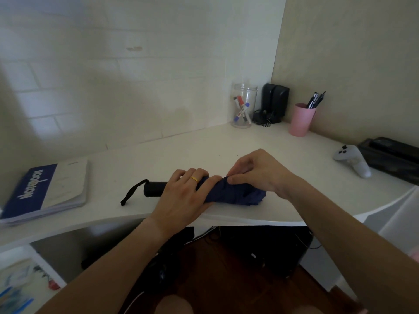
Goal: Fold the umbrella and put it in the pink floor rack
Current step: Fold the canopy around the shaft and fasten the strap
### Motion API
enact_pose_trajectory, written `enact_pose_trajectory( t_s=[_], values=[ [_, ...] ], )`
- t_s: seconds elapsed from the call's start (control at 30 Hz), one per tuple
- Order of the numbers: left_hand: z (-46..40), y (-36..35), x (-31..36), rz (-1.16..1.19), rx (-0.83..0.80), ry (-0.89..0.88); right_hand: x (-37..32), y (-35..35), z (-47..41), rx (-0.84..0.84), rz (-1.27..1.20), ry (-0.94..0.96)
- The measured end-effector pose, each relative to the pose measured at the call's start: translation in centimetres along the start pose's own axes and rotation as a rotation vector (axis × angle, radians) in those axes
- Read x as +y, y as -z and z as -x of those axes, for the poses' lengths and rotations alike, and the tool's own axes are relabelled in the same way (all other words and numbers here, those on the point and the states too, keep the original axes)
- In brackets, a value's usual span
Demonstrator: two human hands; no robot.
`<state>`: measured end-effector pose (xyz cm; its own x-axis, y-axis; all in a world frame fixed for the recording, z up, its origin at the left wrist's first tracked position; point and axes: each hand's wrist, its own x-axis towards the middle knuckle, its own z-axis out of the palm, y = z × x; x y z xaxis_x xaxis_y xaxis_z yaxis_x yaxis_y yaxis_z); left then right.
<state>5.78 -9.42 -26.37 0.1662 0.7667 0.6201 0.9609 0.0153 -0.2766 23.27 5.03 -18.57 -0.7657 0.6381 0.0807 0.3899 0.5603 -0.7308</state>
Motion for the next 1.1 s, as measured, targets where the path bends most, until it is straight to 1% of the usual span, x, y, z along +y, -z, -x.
enact_pose_trajectory(
  t_s=[0.13, 0.2, 0.27, 0.3, 0.33, 0.4, 0.47, 0.53, 0.57, 0.63, 0.7, 0.77, 0.83, 0.87, 0.97, 1.03, 1.1],
  values=[
    [-0.2, 0.0, -0.3, -0.03, 0.044, -0.009, 0.3, 0.3, -0.7, -0.001, 0.163, 0.061],
    [-0.1, -0.1, -0.4, -0.047, 0.062, -0.019, 0.8, 0.3, -1.1, -0.108, 0.202, 0.095],
    [0.0, -0.3, -0.4, -0.047, 0.075, -0.011, 1.3, 0.3, -1.3, -0.246, 0.146, 0.12],
    [-0.1, -0.2, -0.5, -0.025, 0.07, -0.004, 1.6, 0.2, -1.3, -0.258, 0.136, 0.151],
    [-0.3, -0.1, -0.6, 0.007, 0.05, -0.002, 1.9, 0.1, -1.2, -0.23, 0.14, 0.19],
    [-0.9, 0.5, -1.0, 0.092, -0.044, -0.005, 2.5, -0.5, -1.0, -0.125, 0.163, 0.256],
    [-1.4, 1.0, -1.7, 0.207, -0.22, 0.038, 3.0, -1.3, -0.5, -0.019, 0.203, 0.332],
    [-1.7, 1.1, -2.5, 0.305, -0.393, 0.088, 3.2, -1.9, -0.1, 0.049, 0.214, 0.401],
    [-1.7, 1.1, -2.8, 0.337, -0.438, 0.093, 3.4, -1.9, 0.0, 0.053, 0.211, 0.417],
    [-1.7, 0.9, -3.2, 0.402, -0.478, 0.105, 3.8, -1.2, 0.1, -0.016, 0.208, 0.384],
    [-1.8, 1.0, -3.3, 0.462, -0.496, 0.137, 4.7, -0.3, 0.3, -0.087, 0.247, 0.325],
    [-1.8, 0.9, -3.3, 0.517, -0.51, 0.157, 5.6, 0.2, 0.4, -0.084, 0.223, 0.305],
    [-2.0, 1.3, -3.3, 0.566, -0.511, 0.171, 5.7, 0.9, 0.4, -0.079, 0.141, 0.303],
    [-2.4, 1.7, -3.3, 0.567, -0.509, 0.18, 5.3, 1.3, 0.3, -0.091, 0.104, 0.301],
    [-4.7, 3.5, -3.4, 0.474, -0.534, 0.235, 3.1, 2.9, -0.1, -0.127, 0.015, 0.318],
    [-6.0, 4.4, -3.0, 0.498, -0.498, 0.314, 1.0, 3.8, -0.4, -0.068, -0.077, 0.332],
    [-6.7, 4.7, -2.4, 0.615, -0.322, 0.473, -1.0, 4.0, 0.2, 0.133, -0.256, 0.296]
  ],
)
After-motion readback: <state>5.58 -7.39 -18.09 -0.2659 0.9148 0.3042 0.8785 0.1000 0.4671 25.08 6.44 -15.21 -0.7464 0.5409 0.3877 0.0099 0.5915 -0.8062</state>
